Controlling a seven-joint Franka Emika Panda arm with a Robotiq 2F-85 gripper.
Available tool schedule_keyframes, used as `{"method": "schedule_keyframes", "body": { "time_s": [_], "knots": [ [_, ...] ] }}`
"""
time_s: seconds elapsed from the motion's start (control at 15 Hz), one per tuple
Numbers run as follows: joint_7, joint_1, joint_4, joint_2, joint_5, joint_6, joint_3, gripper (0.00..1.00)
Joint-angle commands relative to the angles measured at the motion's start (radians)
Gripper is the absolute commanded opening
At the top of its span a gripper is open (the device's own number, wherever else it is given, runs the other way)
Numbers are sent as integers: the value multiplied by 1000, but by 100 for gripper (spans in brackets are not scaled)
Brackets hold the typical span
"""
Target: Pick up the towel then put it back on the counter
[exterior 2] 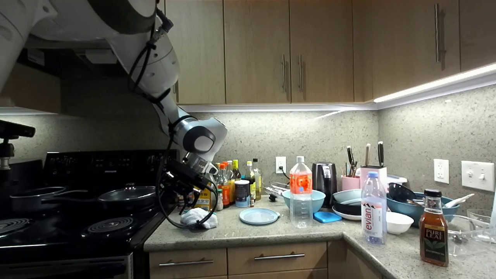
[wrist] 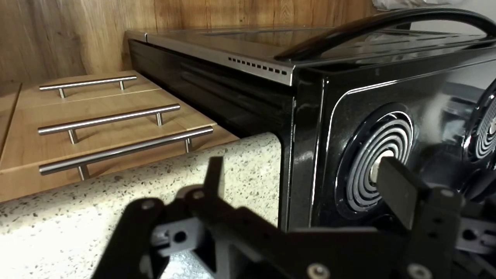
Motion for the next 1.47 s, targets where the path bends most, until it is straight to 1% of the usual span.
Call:
{"method": "schedule_keyframes", "body": {
  "time_s": [0.0,0.27,0.47,0.67,0.73,0.8,0.87,0.93,1.2,1.27,1.4],
  "knots": [
    [-3,-29,-17,2,-2,92,47,100],
    [-27,-48,-19,25,18,160,76,100],
    [-56,-68,-3,65,12,175,91,100],
    [-98,-84,37,125,-36,175,88,100],
    [-83,-73,49,142,-81,217,75,100],
    [-78,-78,59,155,-97,239,78,100],
    [-35,-79,68,162,-129,243,76,100],
    [-46,-101,45,144,-107,223,103,100],
    [-44,-105,71,168,-131,232,104,100],
    [-47,-100,65,173,-121,291,107,100],
    [-63,-113,72,196,-81,406,131,100]
  ]
}}
